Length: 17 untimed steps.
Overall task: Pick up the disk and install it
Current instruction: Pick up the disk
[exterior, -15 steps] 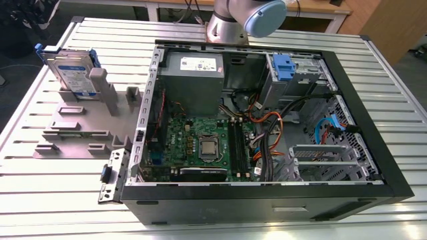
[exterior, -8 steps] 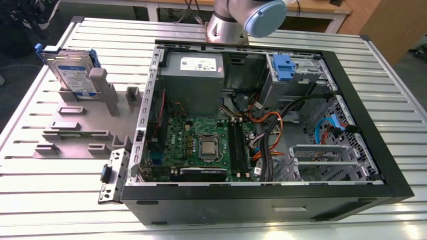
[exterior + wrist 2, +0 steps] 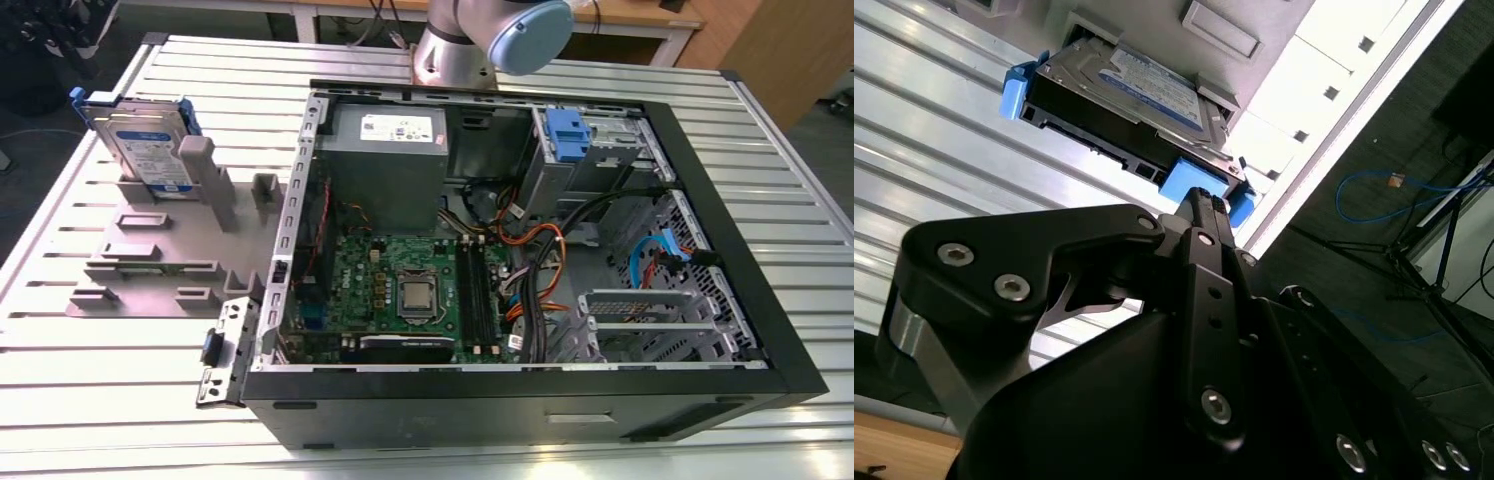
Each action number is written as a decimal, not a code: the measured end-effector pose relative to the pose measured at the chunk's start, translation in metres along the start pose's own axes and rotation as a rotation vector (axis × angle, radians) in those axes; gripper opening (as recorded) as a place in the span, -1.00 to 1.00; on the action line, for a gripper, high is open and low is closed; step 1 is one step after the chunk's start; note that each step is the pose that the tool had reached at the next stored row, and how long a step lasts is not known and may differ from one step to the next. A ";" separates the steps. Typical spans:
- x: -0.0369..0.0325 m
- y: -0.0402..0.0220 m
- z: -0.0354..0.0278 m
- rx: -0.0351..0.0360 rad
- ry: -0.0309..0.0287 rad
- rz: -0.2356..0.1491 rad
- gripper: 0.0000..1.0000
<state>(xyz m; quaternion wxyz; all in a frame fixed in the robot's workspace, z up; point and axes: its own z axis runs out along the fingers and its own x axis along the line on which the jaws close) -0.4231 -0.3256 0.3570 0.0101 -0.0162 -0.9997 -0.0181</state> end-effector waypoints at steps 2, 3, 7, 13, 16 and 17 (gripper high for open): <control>0.0000 0.0000 0.0000 0.0000 0.0000 0.000 -0.79; 0.0000 0.0000 0.0000 0.0000 0.0000 0.000 -0.79; 0.0000 0.0000 0.0000 0.0000 0.0000 0.000 -0.79; 0.0000 0.0000 0.0000 0.0003 0.0004 -0.013 -0.79; 0.0000 0.0000 0.0000 0.0006 0.0010 -0.028 -0.79; 0.0000 0.0000 0.0000 0.0007 0.0012 -0.035 -0.79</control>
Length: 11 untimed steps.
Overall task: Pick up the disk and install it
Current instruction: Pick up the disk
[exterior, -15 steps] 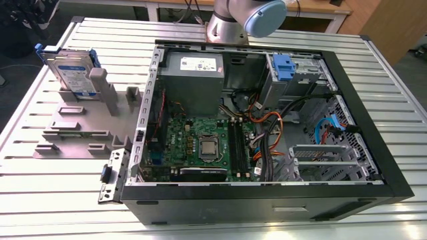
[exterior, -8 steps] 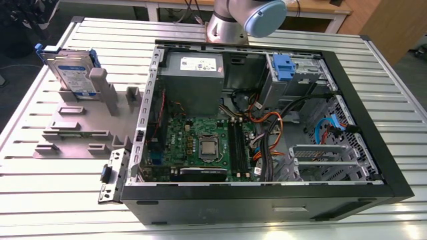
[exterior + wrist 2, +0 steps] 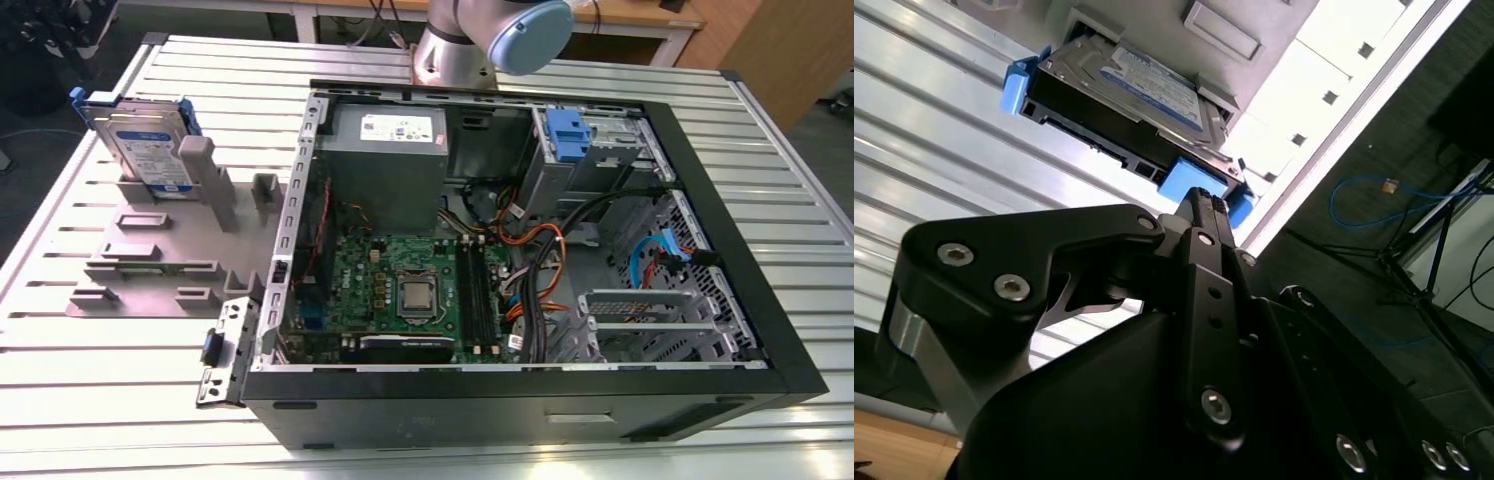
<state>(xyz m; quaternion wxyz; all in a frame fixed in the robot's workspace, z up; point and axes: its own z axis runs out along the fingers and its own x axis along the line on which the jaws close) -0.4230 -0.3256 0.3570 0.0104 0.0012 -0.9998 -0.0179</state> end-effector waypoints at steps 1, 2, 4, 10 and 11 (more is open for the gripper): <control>0.0000 0.0000 0.0000 0.0001 0.0003 -0.007 -0.79; 0.0000 0.0000 0.0000 0.0003 0.0006 -0.015 -0.79; 0.0000 0.0000 0.0000 0.0008 0.0013 -0.035 -0.79; 0.0000 0.0000 0.0000 0.0026 0.0045 -0.126 -0.79; 0.0000 0.0000 0.0000 0.0030 0.0051 -0.143 -0.79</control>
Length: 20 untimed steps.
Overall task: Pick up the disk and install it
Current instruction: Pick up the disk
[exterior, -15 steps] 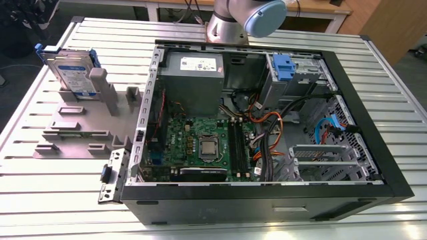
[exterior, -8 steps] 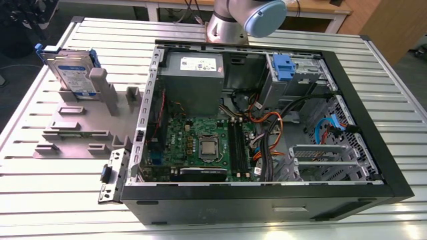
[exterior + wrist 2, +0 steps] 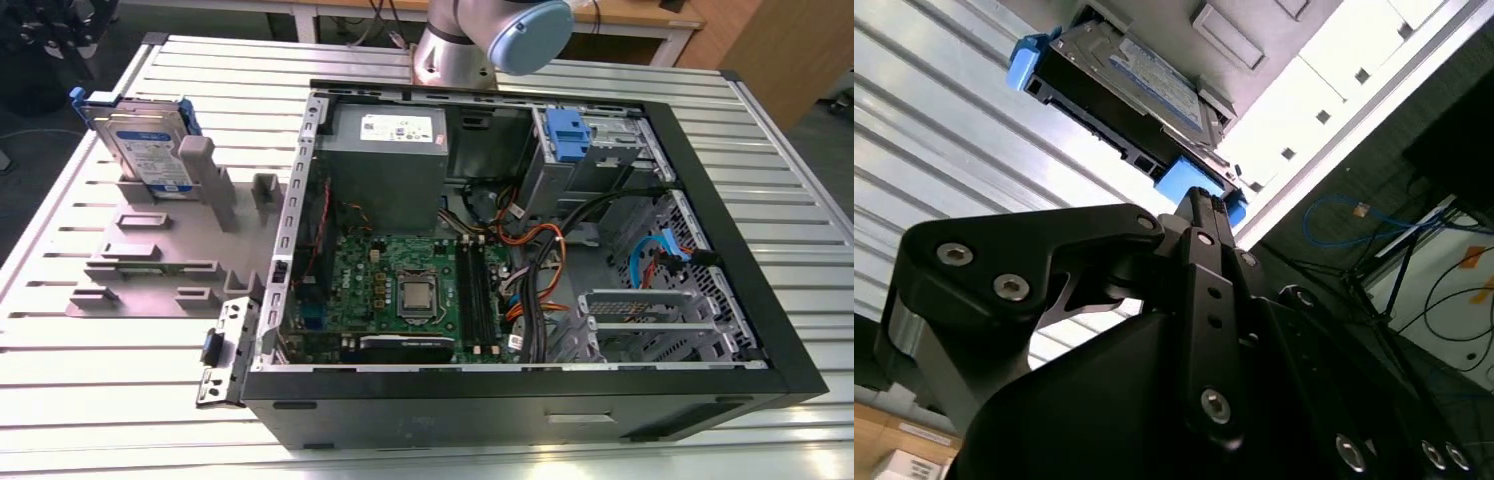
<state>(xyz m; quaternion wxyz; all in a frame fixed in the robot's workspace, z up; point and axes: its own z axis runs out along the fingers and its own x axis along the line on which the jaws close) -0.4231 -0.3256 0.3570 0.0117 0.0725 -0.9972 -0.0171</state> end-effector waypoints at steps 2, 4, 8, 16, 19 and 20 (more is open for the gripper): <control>0.0000 0.0000 0.0000 0.0007 0.0013 -0.034 -0.79; 0.0000 0.0000 0.0000 0.0014 0.0025 -0.068 -0.79; 0.0000 0.0000 0.0000 0.0029 0.0051 -0.139 -0.79; 0.0000 0.0000 0.0000 0.0058 0.0101 -0.280 -0.79; 0.0000 0.0000 0.0000 0.0070 0.0121 -0.335 -0.79; 0.0000 0.0000 0.0000 0.0074 0.0127 -0.353 -0.79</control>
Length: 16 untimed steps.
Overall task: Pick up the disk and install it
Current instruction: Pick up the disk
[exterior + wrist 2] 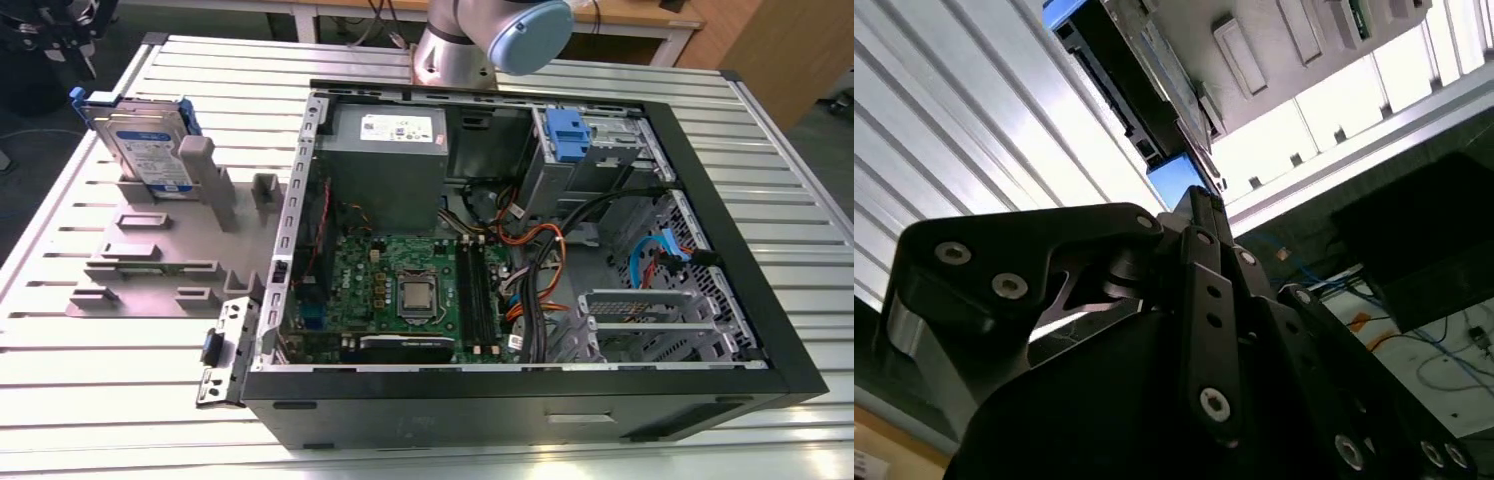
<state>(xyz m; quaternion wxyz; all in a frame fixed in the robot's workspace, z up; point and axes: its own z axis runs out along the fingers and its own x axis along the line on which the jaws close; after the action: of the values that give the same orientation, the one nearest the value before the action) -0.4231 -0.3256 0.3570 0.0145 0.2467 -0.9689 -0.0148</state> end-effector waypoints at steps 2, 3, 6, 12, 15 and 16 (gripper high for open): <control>0.0000 0.0000 0.0000 0.0008 0.0014 -0.039 -0.79; 0.0000 0.0000 0.0000 0.0012 0.0021 -0.057 -0.79; 0.0000 0.0000 0.0000 0.0023 0.0039 -0.109 -0.79; 0.0000 0.0000 0.0000 0.0038 0.0065 -0.181 -0.79; 0.0000 0.0000 0.0000 0.0038 0.0065 -0.181 -0.79; 0.0000 0.0000 0.0000 0.0038 0.0065 -0.182 -0.79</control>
<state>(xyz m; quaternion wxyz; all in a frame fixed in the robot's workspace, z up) -0.4231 -0.3256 0.3569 0.0158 0.3336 -0.9425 -0.0134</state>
